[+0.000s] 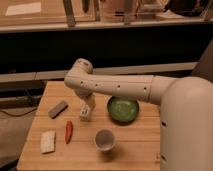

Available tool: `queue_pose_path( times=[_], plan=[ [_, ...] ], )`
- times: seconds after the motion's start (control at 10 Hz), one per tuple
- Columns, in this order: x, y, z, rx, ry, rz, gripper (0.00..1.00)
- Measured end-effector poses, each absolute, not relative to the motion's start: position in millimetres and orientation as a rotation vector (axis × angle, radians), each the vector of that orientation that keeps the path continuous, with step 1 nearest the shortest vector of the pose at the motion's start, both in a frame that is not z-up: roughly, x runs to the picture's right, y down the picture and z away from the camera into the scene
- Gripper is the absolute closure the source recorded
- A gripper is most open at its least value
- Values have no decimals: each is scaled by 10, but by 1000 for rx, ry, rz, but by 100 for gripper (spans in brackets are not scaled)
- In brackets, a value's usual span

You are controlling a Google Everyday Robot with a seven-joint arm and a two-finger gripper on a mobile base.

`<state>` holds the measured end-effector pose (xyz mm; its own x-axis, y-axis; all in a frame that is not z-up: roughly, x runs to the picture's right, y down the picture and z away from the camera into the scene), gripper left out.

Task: Push the eraser across the table

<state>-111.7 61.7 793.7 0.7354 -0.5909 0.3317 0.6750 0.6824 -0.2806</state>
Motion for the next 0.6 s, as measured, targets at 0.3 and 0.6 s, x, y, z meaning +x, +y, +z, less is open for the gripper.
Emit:
queue_pose_path(
  times=[0.3, 0.6],
  plan=[
    [-1305, 679, 8009, -396, -245, -745, 20],
    [-1359, 728, 8094, -387, -258, -770, 20]
  ],
)
